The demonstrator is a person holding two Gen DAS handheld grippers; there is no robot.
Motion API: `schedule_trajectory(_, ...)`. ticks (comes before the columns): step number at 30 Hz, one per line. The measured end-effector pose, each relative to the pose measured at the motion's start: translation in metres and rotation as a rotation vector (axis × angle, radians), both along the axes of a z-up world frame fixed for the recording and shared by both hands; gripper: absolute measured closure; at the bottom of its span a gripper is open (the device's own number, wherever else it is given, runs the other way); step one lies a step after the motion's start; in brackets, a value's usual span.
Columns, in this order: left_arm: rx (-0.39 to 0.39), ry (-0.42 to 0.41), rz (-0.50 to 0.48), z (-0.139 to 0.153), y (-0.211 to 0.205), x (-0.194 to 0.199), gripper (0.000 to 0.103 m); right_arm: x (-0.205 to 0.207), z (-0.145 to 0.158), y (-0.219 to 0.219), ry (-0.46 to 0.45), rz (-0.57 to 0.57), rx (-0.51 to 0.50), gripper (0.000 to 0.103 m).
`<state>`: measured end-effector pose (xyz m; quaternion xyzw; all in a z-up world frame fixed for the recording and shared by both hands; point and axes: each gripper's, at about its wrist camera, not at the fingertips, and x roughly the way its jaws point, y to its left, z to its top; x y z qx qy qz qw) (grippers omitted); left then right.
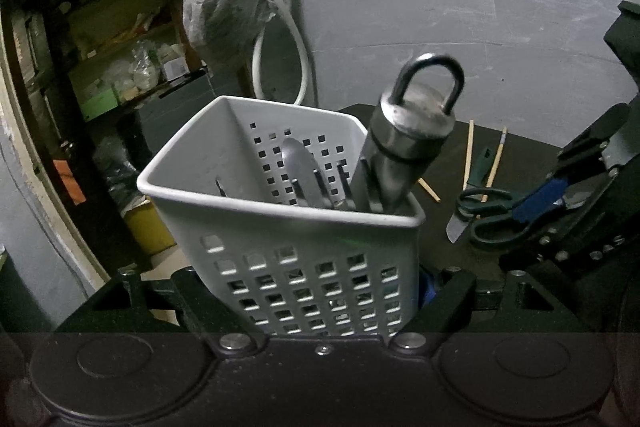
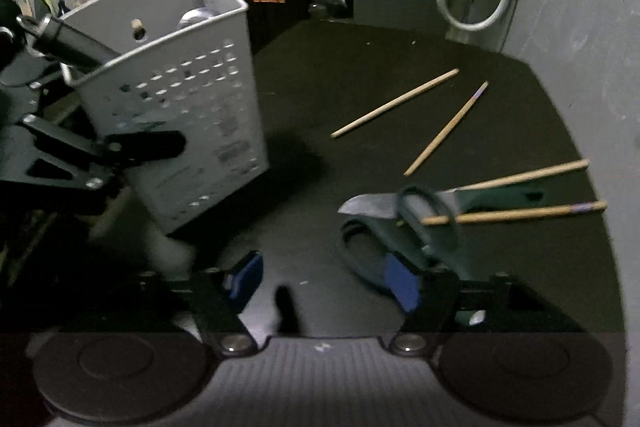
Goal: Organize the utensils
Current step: 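Grasp the green-handled scissors by a handle loop with the right gripper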
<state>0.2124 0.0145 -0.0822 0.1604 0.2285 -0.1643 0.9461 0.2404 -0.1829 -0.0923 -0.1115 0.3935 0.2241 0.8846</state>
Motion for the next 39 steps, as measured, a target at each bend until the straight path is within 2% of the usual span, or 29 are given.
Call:
schedule_trajectory(2, -0.002, 0.003, 0.009, 0.0, -0.001, 0.001, 0.02, 0.003, -0.002, 0.006, -0.011, 0.021, -0.053, 0.055)
schedule_trajectory(8, -0.007, 0.0, 0.053, 0.0, -0.004, -0.001, 0.02, 0.008, -0.01, 0.024, -0.028, 0.1, -0.152, 0.057)
schedule_trajectory(11, -0.006, 0.0, 0.074, 0.001, -0.006, -0.001, 0.02, 0.01, -0.012, 0.025, -0.009, 0.102, -0.136, 0.064)
schedule_trajectory(16, -0.003, 0.001, 0.095, 0.002, -0.01, -0.002, 0.02, 0.019, -0.018, 0.023, -0.016, 0.06, -0.1, 0.065)
schedule_trajectory(17, -0.003, 0.001, 0.097, 0.002, -0.011, -0.002, 0.02, 0.021, -0.019, 0.022, -0.018, 0.053, -0.091, 0.069)
schedule_trajectory(18, -0.002, 0.002, 0.099, 0.002, -0.011, -0.002, 0.02, 0.023, -0.019, 0.021, -0.02, 0.043, -0.084, 0.079)
schedule_trajectory(20, -0.002, 0.002, 0.103, 0.003, -0.012, -0.002, 0.02, 0.027, -0.021, 0.021, -0.025, 0.029, -0.08, 0.091)
schedule_trajectory(21, -0.001, 0.002, 0.104, 0.003, -0.012, -0.002, 0.02, 0.028, -0.021, 0.021, -0.026, 0.028, -0.076, 0.094)
schedule_trajectory(26, -0.001, 0.001, 0.106, 0.003, -0.013, -0.002, 0.02, 0.028, -0.019, 0.02, -0.021, 0.033, -0.068, 0.096)
schedule_trajectory(30, -0.001, 0.0, 0.105, 0.003, -0.012, -0.002, 0.02, 0.031, -0.003, 0.009, 0.007, 0.016, 0.036, 0.096)
schedule_trajectory(34, -0.003, 0.001, 0.106, 0.003, -0.013, -0.001, 0.02, 0.038, 0.021, -0.009, 0.052, -0.008, 0.188, 0.096)
schedule_trajectory(39, -0.003, 0.0, 0.106, 0.003, -0.012, -0.001, 0.02, 0.055, 0.039, -0.042, 0.169, -0.064, 0.401, 0.095)
